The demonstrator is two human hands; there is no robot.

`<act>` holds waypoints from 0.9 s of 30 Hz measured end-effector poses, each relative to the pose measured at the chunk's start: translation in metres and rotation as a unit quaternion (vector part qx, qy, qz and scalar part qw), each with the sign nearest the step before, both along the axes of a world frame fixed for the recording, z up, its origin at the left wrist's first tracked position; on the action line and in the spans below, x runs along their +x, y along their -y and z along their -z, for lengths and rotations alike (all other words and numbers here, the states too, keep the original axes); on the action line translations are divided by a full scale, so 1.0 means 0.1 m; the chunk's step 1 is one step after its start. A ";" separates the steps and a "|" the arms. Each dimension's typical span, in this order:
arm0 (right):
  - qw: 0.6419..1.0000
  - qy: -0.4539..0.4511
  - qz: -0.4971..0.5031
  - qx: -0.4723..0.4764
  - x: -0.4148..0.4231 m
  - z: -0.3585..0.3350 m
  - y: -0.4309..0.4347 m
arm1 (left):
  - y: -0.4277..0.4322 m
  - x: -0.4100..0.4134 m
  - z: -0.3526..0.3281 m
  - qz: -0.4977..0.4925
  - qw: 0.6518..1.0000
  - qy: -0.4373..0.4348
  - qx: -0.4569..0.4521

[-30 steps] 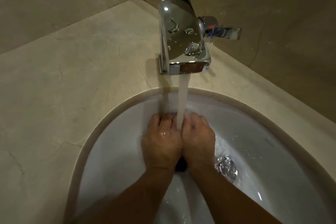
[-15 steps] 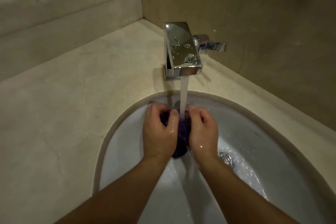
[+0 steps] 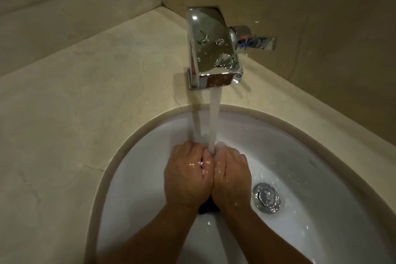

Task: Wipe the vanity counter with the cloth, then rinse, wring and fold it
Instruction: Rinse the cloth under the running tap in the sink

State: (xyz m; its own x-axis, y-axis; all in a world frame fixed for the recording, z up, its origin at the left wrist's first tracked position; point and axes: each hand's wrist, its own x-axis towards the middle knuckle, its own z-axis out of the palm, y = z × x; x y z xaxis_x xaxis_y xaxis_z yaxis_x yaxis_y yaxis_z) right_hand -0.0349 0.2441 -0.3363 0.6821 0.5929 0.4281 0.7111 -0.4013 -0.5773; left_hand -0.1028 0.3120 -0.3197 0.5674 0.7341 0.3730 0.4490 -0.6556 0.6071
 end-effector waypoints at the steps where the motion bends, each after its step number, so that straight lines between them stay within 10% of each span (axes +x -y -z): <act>1: 0.999 0.026 -0.002 -0.021 0.03 0.00 -0.01 | -0.01 0.02 -0.01 -0.009 1.000 -0.008 0.014; 6: 0.996 -0.060 0.007 -0.067 0.16 -0.03 -0.06 | -0.05 0.15 -0.02 -0.026 0.986 -0.160 0.038; 13: 0.973 -0.171 -0.007 -0.152 0.24 -0.28 -0.06 | 0.00 0.23 -0.12 -0.046 0.988 -0.143 -0.047; 21: 0.992 -0.079 -0.013 0.093 0.12 -0.54 -0.06 | -0.04 0.04 -0.44 0.034 0.988 0.100 -0.110; 27: 0.976 -0.163 0.045 0.137 -0.10 -0.30 0.04 | 0.05 -0.01 -0.28 -0.016 0.995 0.033 -0.089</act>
